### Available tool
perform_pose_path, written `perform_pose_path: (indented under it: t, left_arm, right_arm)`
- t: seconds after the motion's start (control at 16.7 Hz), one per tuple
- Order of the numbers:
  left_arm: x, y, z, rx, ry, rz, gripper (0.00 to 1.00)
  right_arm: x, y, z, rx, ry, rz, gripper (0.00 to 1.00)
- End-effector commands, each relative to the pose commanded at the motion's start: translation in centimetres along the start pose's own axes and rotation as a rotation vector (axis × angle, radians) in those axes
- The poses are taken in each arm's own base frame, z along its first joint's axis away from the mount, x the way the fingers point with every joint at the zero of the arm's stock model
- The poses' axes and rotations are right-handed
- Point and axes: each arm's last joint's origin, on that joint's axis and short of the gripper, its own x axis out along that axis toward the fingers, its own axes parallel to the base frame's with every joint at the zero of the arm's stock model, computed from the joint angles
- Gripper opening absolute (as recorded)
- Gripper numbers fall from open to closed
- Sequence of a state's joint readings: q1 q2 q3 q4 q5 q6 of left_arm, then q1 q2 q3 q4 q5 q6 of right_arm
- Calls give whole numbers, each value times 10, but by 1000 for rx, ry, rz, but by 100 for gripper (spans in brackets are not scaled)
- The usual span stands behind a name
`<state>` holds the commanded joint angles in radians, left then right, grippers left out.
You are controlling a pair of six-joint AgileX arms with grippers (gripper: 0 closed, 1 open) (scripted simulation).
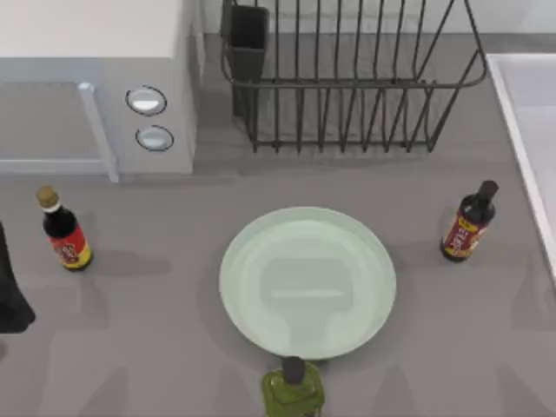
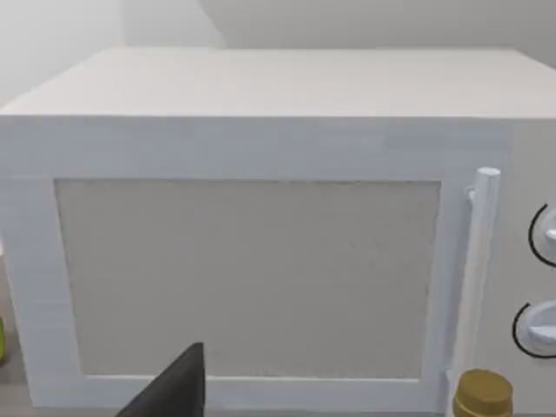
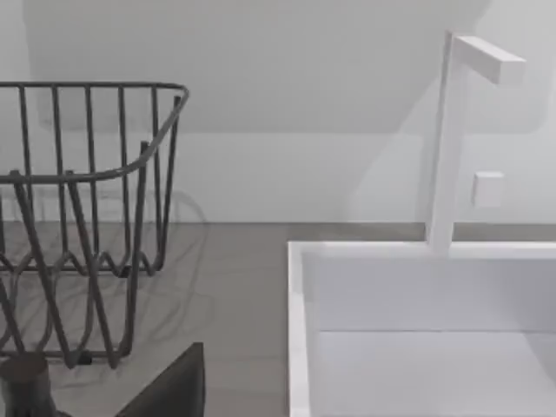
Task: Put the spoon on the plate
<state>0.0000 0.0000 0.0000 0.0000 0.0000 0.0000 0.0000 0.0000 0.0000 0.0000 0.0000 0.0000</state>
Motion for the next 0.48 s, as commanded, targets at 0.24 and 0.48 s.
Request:
perform_pose_path:
  t: [0.24, 0.48]
  left_arm:
    - [0, 1, 5, 34, 36, 13, 100]
    - [6, 9, 23, 214, 254, 47, 100]
  right_arm:
    - [0, 0, 0, 0, 0, 0, 100]
    - [0, 0, 0, 0, 0, 0, 100]
